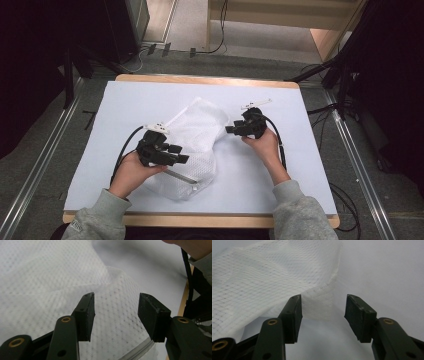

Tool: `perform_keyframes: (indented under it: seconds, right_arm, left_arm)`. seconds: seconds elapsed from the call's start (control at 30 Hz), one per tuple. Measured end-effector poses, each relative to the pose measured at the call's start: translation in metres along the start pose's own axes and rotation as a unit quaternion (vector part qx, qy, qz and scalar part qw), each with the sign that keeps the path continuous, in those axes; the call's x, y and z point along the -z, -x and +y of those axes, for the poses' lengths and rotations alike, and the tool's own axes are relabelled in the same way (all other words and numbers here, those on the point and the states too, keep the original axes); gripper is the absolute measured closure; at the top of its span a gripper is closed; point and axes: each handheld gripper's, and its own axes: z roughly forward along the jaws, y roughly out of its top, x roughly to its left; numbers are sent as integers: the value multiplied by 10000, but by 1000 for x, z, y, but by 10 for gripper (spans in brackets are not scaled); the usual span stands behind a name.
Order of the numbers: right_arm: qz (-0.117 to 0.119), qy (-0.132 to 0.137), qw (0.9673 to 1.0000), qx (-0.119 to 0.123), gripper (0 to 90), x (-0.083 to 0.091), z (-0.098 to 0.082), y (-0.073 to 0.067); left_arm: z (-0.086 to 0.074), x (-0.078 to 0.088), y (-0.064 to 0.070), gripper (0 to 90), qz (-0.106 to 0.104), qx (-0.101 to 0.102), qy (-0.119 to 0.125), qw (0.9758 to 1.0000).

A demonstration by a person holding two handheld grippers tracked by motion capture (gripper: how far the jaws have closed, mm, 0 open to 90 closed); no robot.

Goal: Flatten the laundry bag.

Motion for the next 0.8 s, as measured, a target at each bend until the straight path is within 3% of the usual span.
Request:
perform_keyframes:
  seconds: [0.13,0.27,0.4,0.43,0.47,0.53,0.6,0.73,0.8]
  right_arm:
    - [-23,9,10000,38,457,-7,2,-1]
    - [9,51,10000,5,454,-14,4,-2]
    - [61,-63,10000,17,559,-24,6,-3]
    - [61,-63,10000,17,559,-24,6,-3]
    - [-21,-190,9998,44,632,-30,6,-5]
    - [-36,-236,9997,74,680,-33,7,-6]
    - [-86,-249,9996,76,749,-35,7,-7]
    - [-138,-316,9994,56,900,-37,8,-7]
    - [-100,-346,9993,64,900,-36,10,-7]
  left_arm:
    - [0,-12,7,460,-59,-47,-65,10000]
    - [-2,-26,9,464,66,-80,-167,9998]
    - [-8,-37,5,577,100,-29,-415,9991]
    - [-8,-37,5,639,100,-29,-415,9991]
    - [-11,-41,2,701,51,40,-470,9989]
    - [-13,-42,-1,791,60,-1,-537,9985]
    - [-15,-42,-3,890,11,70,-465,9989]
    - [-16,-38,-4,900,-9,50,-440,9990]
    - [-17,-34,-4,900,-15,58,-421,9991]
